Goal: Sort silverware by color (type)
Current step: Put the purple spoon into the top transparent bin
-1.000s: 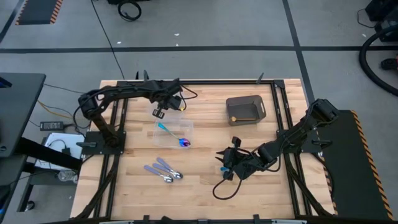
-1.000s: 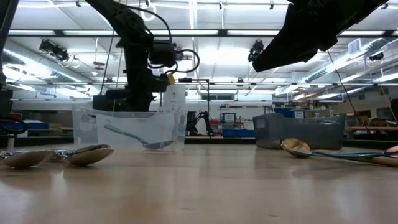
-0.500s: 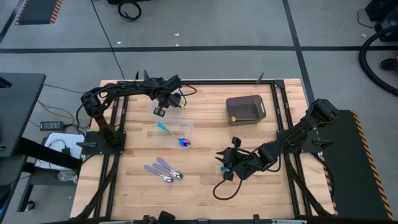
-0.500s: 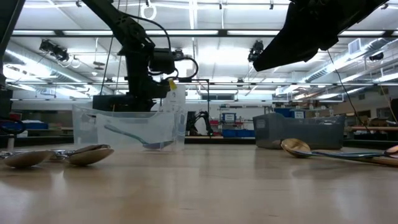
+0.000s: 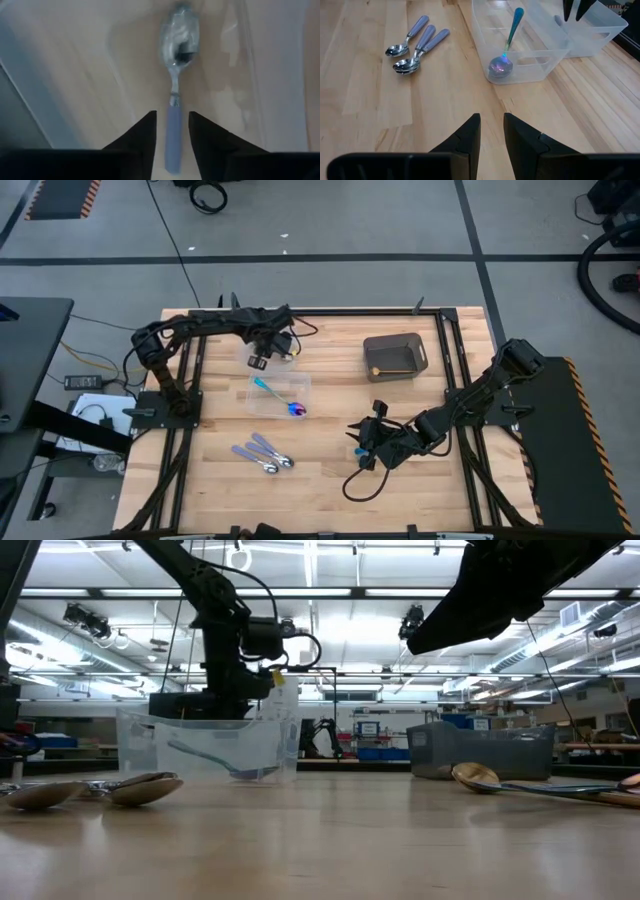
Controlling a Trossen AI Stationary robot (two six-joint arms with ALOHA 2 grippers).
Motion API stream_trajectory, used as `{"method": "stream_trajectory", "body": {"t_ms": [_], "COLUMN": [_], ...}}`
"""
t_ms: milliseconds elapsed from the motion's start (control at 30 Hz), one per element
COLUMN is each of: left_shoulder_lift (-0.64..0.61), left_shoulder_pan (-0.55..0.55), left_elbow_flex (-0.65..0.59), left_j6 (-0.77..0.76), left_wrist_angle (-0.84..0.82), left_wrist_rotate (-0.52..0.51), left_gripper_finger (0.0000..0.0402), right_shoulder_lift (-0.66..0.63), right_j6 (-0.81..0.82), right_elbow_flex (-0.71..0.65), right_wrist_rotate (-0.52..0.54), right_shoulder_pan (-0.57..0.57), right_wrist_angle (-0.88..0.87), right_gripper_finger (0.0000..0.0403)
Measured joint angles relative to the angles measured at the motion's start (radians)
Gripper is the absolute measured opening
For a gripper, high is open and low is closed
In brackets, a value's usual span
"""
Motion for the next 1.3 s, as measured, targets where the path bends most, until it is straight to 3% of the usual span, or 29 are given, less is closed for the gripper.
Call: {"method": "stream_trajectory", "body": {"t_ms": [433, 767, 1100, 1300], "left_shoulder_lift": [-0.143, -0.250, -0.247, -0.248], "left_shoulder_pan": [-0.121, -0.298, -0.518, -0.641], "left_elbow_flex": [0.082, 0.082, 0.081, 0.080], "left_j6": [-0.168, -0.293, -0.504, -0.668], "left_wrist_angle": [-0.165, -0.176, -0.219, -0.225], "left_wrist_rotate": [-0.018, -0.008, -0.007, 0.107], "left_gripper_finger": [0.0128, 0.0127, 0.0128, 0.0128], "right_shoulder_lift": [0.000, 0.000, 0.000, 0.000], "right_j6": [-0.011, -0.015, -0.020, -0.020], "right_elbow_flex": [0.000, 0.000, 0.000, 0.000], "right_wrist_rotate": [0.000, 0.000, 0.000, 0.000], "right_shoulder_pan": [0.000, 0.000, 0.000, 0.000], "right_wrist_angle": [0.016, 0.015, 0.012, 0.006], "right_gripper_finger": [0.0095, 0.0095, 0.0095, 0.0095]}}
